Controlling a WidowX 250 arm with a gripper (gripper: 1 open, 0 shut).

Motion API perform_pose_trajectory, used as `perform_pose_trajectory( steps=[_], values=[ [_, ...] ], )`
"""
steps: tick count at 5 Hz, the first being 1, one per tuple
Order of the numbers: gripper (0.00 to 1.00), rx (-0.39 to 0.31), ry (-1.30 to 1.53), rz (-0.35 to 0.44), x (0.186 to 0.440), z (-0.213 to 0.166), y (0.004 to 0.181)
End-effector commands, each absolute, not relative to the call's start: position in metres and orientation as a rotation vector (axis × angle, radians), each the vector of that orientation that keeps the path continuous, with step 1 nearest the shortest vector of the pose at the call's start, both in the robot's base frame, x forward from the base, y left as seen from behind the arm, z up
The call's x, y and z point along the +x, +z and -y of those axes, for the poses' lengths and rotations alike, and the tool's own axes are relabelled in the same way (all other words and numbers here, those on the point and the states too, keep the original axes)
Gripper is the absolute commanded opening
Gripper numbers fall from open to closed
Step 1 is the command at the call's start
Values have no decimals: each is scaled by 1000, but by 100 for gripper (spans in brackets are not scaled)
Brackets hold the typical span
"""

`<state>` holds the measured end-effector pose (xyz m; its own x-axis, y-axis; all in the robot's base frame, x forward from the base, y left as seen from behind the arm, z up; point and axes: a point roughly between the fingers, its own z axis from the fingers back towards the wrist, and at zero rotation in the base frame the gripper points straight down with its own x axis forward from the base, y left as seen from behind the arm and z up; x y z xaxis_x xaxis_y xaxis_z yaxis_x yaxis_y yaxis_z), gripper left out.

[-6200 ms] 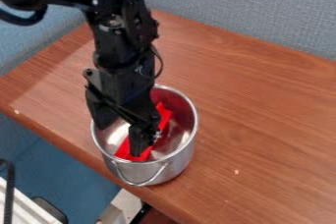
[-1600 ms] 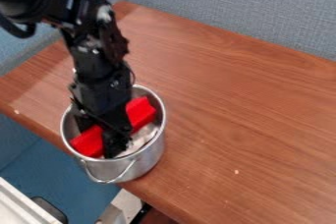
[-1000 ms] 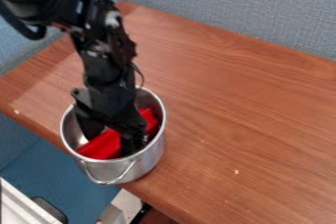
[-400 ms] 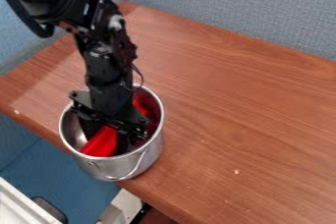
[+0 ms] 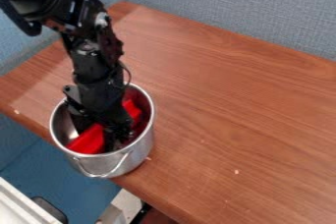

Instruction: Move the red object from the metal pot to the table

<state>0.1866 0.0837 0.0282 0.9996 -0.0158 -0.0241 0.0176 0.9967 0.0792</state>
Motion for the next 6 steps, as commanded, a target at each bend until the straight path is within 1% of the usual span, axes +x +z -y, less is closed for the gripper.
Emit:
perform_pose_trajectory(
  steps=[1,2,5,6],
  values=[
    [0,104,-6,0,193,-83,31],
    [0,106,8,2,197,-77,27],
    [0,108,39,-2,179,-79,24],
    [0,112,-6,10,175,-71,29]
  ],
)
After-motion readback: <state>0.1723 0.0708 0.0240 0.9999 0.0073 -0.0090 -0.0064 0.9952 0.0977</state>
